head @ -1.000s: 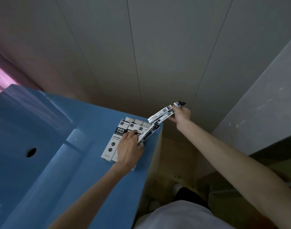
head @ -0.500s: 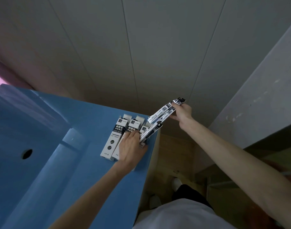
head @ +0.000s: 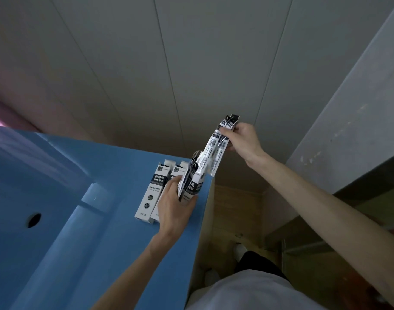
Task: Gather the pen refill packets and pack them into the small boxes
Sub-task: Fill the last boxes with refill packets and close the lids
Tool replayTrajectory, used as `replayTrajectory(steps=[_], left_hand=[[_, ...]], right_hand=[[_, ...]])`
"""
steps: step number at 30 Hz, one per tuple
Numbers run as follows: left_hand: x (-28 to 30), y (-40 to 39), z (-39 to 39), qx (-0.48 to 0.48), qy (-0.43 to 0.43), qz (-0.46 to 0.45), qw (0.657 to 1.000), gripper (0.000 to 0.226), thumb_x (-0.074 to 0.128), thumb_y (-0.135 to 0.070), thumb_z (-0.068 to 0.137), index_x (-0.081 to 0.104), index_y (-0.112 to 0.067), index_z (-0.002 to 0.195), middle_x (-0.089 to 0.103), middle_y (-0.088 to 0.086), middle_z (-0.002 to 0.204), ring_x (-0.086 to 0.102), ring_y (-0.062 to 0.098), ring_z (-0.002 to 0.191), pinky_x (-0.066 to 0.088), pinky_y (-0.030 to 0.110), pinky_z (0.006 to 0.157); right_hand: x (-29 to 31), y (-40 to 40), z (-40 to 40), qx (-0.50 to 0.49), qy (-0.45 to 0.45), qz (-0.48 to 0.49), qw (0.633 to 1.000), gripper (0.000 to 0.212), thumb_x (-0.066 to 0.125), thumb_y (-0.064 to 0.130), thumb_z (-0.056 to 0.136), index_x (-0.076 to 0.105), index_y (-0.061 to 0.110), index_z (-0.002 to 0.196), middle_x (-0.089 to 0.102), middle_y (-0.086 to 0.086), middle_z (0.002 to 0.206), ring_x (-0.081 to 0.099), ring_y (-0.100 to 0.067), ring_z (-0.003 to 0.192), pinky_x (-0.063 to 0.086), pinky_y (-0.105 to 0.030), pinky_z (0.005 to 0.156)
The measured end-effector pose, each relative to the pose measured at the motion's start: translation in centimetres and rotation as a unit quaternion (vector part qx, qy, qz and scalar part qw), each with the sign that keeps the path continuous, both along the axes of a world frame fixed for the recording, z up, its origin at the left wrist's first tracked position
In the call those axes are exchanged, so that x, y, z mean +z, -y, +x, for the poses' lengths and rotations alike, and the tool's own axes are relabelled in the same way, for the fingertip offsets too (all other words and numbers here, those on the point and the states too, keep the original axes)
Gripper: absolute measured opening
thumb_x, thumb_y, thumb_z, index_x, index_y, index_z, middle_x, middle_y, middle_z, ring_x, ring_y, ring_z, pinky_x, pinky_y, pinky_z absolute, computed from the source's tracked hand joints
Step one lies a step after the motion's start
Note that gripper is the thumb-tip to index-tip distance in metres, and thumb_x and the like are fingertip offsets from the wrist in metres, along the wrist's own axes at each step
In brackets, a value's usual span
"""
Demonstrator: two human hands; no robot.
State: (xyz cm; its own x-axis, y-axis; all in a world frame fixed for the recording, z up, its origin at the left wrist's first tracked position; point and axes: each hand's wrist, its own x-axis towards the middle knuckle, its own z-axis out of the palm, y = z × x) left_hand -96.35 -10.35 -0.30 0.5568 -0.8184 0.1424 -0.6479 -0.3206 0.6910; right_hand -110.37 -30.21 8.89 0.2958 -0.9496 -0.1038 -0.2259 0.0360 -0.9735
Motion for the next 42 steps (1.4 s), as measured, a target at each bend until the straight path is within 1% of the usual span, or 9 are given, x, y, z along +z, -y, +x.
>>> replayTrajectory(steps=[7, 10, 15, 17, 20, 22, 28, 34, 42], left_hand=[[0.8, -0.8, -1.0, 0.010, -0.022, -0.092, 0.995, 0.057, 0.090, -0.021, 0.076, 0.062, -0.015, 0.126, 0.059, -0.011, 0.125, 0.049, -0.008, 0.103, 0.050, 0.025, 0.083], [0.8, -1.0, -0.8, 0.014, -0.027, -0.114, 0.993, 0.053, 0.089, -0.019, 0.076, 0.064, -0.015, 0.123, 0.061, -0.009, 0.124, 0.052, -0.004, 0.104, 0.053, 0.028, 0.083], [0.8, -1.2, -0.9, 0.013, -0.027, -0.134, 0.991, 0.056, 0.090, -0.019, 0.077, 0.065, -0.017, 0.127, 0.057, -0.016, 0.127, 0.053, -0.006, 0.108, 0.051, 0.023, 0.084], [0.8, -1.4, -1.0, 0.017, -0.034, -0.137, 0.990, 0.055, 0.090, -0.019, 0.077, 0.066, -0.019, 0.127, 0.059, -0.015, 0.129, 0.053, -0.010, 0.109, 0.049, 0.021, 0.085], [0.7, -1.7, -0.9, 0.021, -0.040, -0.139, 0.989, 0.056, 0.090, -0.018, 0.077, 0.066, -0.020, 0.127, 0.059, -0.014, 0.128, 0.050, -0.016, 0.113, 0.042, 0.007, 0.088], [0.9, -1.9, -0.8, 0.016, -0.038, -0.143, 0.989, 0.057, 0.090, -0.015, 0.077, 0.066, -0.022, 0.127, 0.058, -0.014, 0.128, 0.048, -0.019, 0.114, 0.038, 0.000, 0.088], [1.3, -2.1, -0.9, 0.010, -0.023, -0.174, 0.984, 0.058, 0.090, -0.012, 0.077, 0.059, -0.031, 0.122, 0.055, -0.016, 0.127, 0.051, -0.016, 0.111, 0.042, 0.007, 0.085], [1.2, -1.4, -1.1, -0.001, -0.002, -0.189, 0.982, 0.059, 0.090, -0.010, 0.076, 0.059, -0.026, 0.123, 0.052, -0.019, 0.129, 0.050, -0.014, 0.112, 0.047, 0.014, 0.087], [0.9, -1.4, -0.5, 0.001, -0.002, -0.168, 0.986, 0.048, 0.089, -0.014, 0.078, 0.068, -0.009, 0.121, 0.053, -0.016, 0.129, 0.045, -0.026, 0.113, 0.035, -0.004, 0.088]], right_hand=[[4.1, -1.3, 0.4, -0.004, 0.030, -0.086, 0.996, 0.019, 0.067, 0.023, 0.099, 0.073, 0.008, 0.089, 0.077, -0.010, 0.087, 0.074, -0.031, 0.083, 0.059, -0.057, 0.082], [4.7, -1.9, 0.3, 0.004, 0.005, -0.140, 0.990, 0.031, 0.066, 0.029, 0.098, 0.069, 0.001, 0.085, 0.072, -0.021, 0.080, 0.069, -0.044, 0.076, 0.056, -0.060, 0.067], [5.6, -4.4, 0.4, 0.044, -0.005, -0.224, 0.973, 0.036, 0.064, 0.024, 0.102, 0.062, -0.004, 0.079, 0.058, -0.016, 0.062, 0.045, -0.018, 0.048, 0.039, -0.037, 0.049], [5.7, -5.4, 0.4, 0.060, 0.008, -0.232, 0.971, 0.033, 0.063, 0.023, 0.102, 0.064, -0.002, 0.082, 0.062, -0.010, 0.064, 0.051, -0.017, 0.048, 0.044, -0.034, 0.047], [5.4, -6.5, 0.3, 0.080, 0.011, -0.233, 0.969, 0.027, 0.064, 0.027, 0.101, 0.070, 0.003, 0.089, 0.070, -0.015, 0.075, 0.064, -0.034, 0.061, 0.052, -0.054, 0.058], [5.3, -6.9, 0.0, 0.083, 0.004, -0.239, 0.967, 0.028, 0.065, 0.028, 0.101, 0.070, 0.004, 0.087, 0.070, -0.014, 0.075, 0.064, -0.035, 0.063, 0.051, -0.056, 0.060], [5.6, -7.3, -0.8, 0.065, -0.038, -0.271, 0.960, 0.023, 0.065, 0.030, 0.101, 0.070, 0.014, 0.086, 0.067, 0.000, 0.064, 0.066, -0.018, 0.054, 0.048, -0.036, 0.048], [4.9, -7.5, -0.4, 0.179, -0.147, -0.236, 0.944, 0.027, 0.068, 0.037, 0.097, 0.069, 0.013, 0.085, 0.067, 0.003, 0.062, 0.064, -0.014, 0.051, 0.055, -0.036, 0.054], [3.9, -7.2, 0.1, 0.184, -0.043, -0.134, 0.973, 0.033, 0.061, 0.044, 0.099, 0.074, 0.015, 0.099, 0.064, -0.018, 0.070, 0.051, -0.019, 0.055, 0.046, -0.033, 0.056]])
